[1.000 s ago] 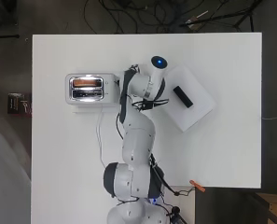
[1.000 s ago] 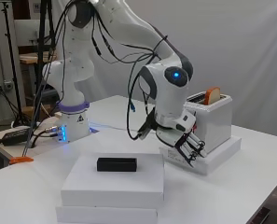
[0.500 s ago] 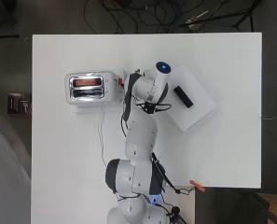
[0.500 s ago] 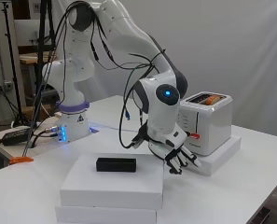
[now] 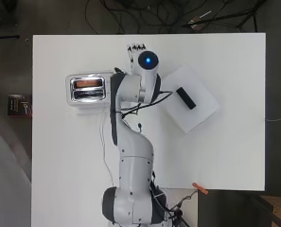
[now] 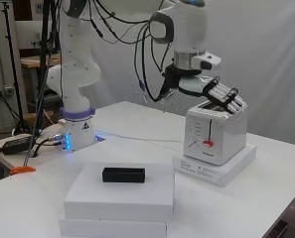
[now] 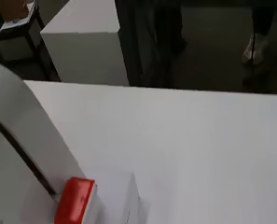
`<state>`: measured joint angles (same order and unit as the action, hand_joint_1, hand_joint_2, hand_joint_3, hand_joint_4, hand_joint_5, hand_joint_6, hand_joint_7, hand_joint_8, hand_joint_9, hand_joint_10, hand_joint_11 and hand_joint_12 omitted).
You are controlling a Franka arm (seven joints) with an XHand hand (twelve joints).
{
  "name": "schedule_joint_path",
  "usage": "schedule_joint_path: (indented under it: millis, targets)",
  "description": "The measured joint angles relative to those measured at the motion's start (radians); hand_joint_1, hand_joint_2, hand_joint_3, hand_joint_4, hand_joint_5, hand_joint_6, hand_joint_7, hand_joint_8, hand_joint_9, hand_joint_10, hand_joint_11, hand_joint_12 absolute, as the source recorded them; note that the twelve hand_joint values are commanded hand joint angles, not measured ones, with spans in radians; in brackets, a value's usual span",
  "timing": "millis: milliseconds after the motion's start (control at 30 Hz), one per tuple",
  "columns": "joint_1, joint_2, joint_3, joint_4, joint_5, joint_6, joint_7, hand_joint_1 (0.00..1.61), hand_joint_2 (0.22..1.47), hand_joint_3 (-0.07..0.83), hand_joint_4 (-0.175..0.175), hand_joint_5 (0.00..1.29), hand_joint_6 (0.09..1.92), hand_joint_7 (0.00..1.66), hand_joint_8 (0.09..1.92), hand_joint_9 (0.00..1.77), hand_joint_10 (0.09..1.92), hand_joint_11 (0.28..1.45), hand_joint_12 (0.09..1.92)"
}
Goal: Teleoperate dual arm-hand system to toast a bread
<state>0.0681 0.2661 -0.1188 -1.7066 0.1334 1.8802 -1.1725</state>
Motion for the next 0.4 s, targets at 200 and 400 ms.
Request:
schedule_joint_path:
  millis: [200, 400]
  targets:
    - [-0.003, -0.283, 0.040, -0.207, -0.081, 0.078, 0.216, 0.00, 1.00, 0.004, 0.044, 0.26, 0.09, 0.18, 0.09, 0.34, 0.09, 0.45, 0.09]
    - [-0.005, -0.485, 0.080, -0.308, -0.201, 0.088, 0.265, 0.00, 0.96, -0.012, 0.055, 0.25, 0.09, 0.13, 0.09, 0.26, 0.09, 0.41, 0.09]
